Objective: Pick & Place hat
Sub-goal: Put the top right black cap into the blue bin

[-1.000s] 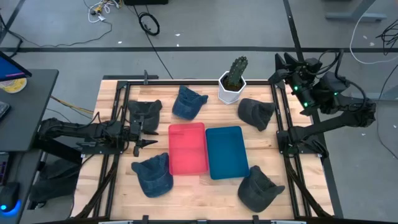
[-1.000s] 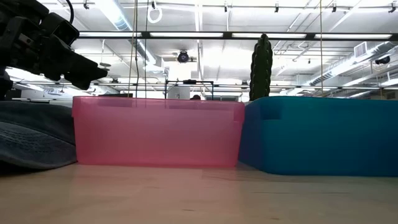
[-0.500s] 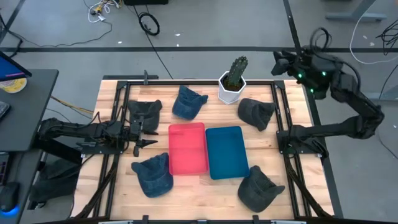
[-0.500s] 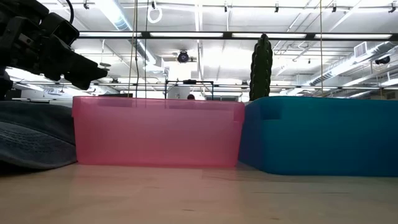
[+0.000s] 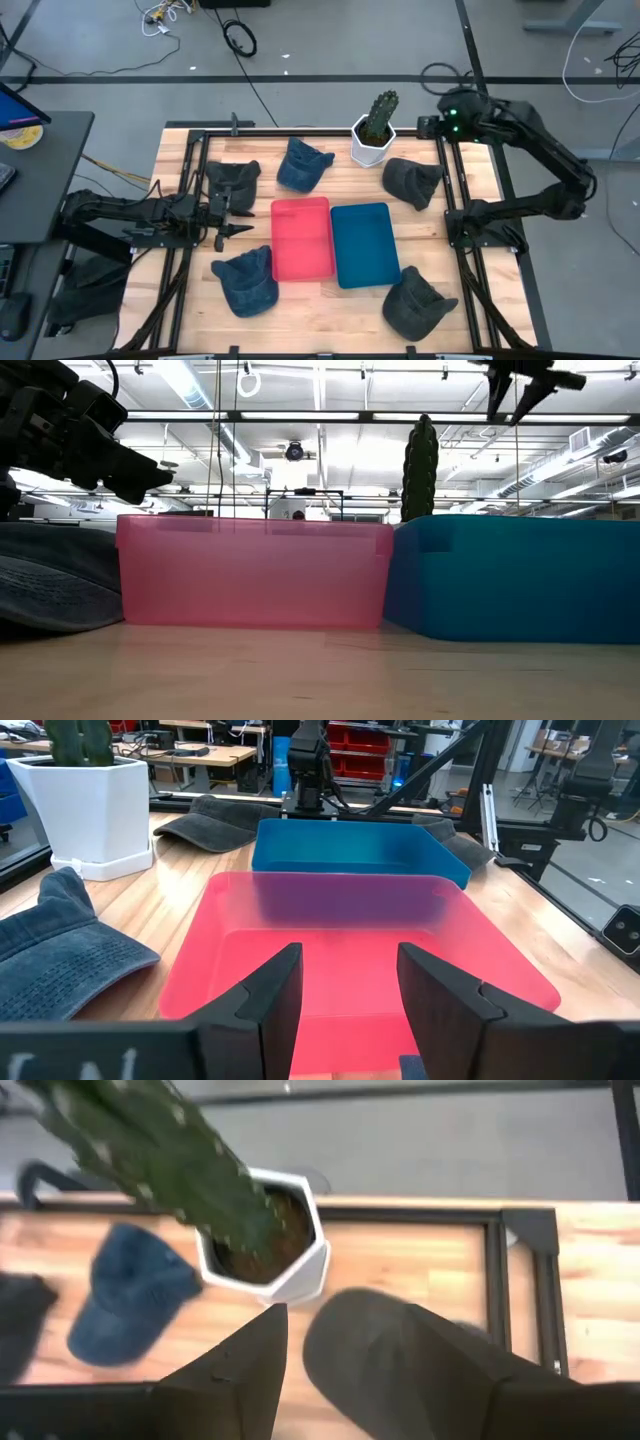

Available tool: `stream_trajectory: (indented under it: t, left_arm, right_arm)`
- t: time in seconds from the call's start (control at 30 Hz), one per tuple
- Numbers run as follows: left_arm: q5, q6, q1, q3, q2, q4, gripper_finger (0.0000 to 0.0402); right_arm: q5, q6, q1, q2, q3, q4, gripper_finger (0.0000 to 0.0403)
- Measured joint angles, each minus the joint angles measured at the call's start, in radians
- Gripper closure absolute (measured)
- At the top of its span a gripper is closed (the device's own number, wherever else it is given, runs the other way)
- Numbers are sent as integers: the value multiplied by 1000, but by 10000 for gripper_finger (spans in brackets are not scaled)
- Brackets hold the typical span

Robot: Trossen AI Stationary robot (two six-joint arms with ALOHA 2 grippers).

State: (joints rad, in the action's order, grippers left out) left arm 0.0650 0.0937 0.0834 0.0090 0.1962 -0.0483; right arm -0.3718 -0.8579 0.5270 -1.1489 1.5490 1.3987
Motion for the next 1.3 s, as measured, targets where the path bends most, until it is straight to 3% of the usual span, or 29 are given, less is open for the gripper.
stream_trajectory:
  t: [0.57, 0.9, 1.3]
  left_arm:
    - [0, 0, 0, 0, 0, 0, 232]
    - [0, 0, 0, 0, 0, 0, 232]
    - [0, 0, 0, 0, 0, 0, 232]
  right_arm:
    - [104, -166, 0, -9, -237, -25, 199]
    - [283, 11, 0, -10, -426, -291, 199]
    - [228, -17, 0, -9, -624, -372, 199]
